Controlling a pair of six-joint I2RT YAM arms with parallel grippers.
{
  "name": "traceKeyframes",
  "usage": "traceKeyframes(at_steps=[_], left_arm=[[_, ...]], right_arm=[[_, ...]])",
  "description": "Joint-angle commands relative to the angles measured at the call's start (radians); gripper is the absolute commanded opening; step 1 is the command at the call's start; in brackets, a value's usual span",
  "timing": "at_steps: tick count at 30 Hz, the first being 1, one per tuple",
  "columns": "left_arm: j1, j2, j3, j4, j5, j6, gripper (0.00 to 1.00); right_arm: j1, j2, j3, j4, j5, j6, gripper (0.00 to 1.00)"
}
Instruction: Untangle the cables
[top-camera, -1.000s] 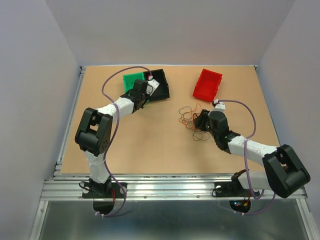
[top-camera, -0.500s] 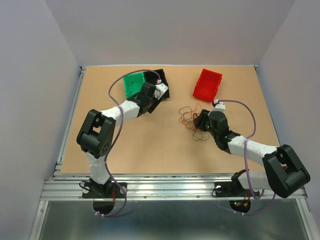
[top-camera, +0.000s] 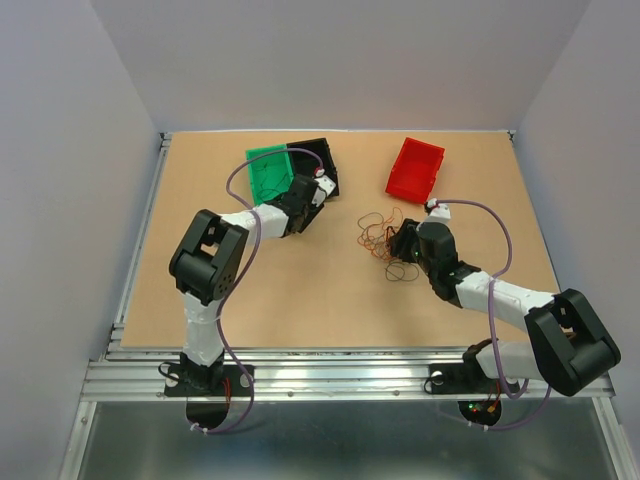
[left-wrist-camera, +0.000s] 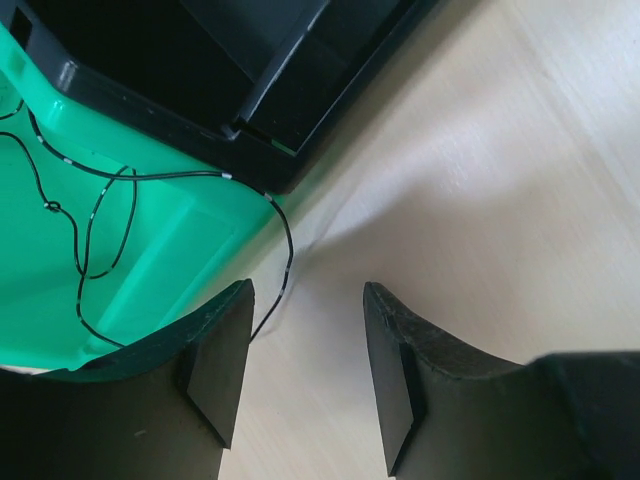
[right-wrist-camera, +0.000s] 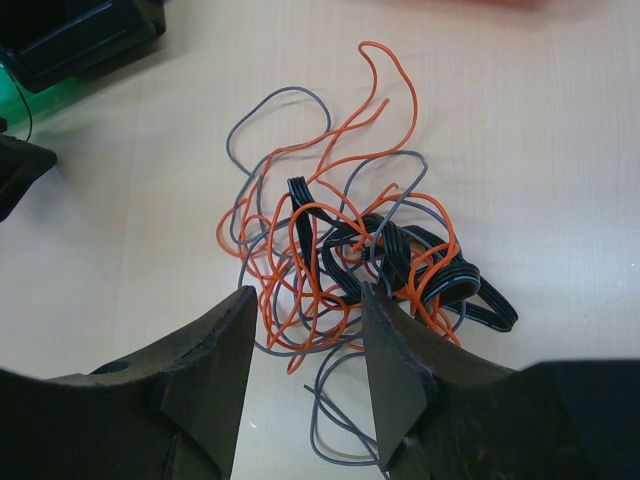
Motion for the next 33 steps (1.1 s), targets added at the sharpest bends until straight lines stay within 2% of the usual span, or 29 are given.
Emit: traceKeyframes(at_steps=[1, 8, 13, 14, 17, 18, 20, 27, 33], left_arm=[[0.001, 0.019, 0.024, 0.074, -0.048, -0.002, 0.58], [0.007, 0.037, 0.046, 0.076, -0.050, 0.008, 0.53], [0.007, 0.083, 0.092, 0.033, -0.059, 0.012, 0.38], [0.007, 0.083, 0.094, 0.033, -0.059, 0.012, 0.38], [0.009, 0.091, 0.100, 0.021, -0.053, 0.012, 0.25], [0.009, 0.092, 0.102, 0.015, -0.050, 0.014, 0.13], [0.009, 0.086, 0.100, 0.012, -0.050, 0.014, 0.00], [0.023, -0.023, 0.102, -0.034, 0.042, -0.002, 0.00], [0.072, -0.067, 0.206, -0.148, 0.153, -0.023, 0.00]], right_arm=[[0.005, -0.023, -0.008, 0.050, -0.002, 0.001, 0.52], [0.005, -0.031, -0.011, 0.052, -0.004, -0.001, 0.52], [0.005, -0.033, -0.013, 0.053, -0.010, 0.001, 0.52], [0.007, -0.033, -0.014, 0.053, -0.010, 0.001, 0.52], [0.007, -0.037, -0.016, 0.055, -0.010, 0.001, 0.52], [0.005, -0.039, -0.016, 0.055, -0.010, 0.001, 0.52], [0.005, -0.040, -0.017, 0.055, -0.008, 0.001, 0.52], [0.005, -0.037, -0.014, 0.055, -0.007, -0.001, 0.52], [0.007, -0.029, -0.013, 0.055, -0.013, -0.001, 0.52]])
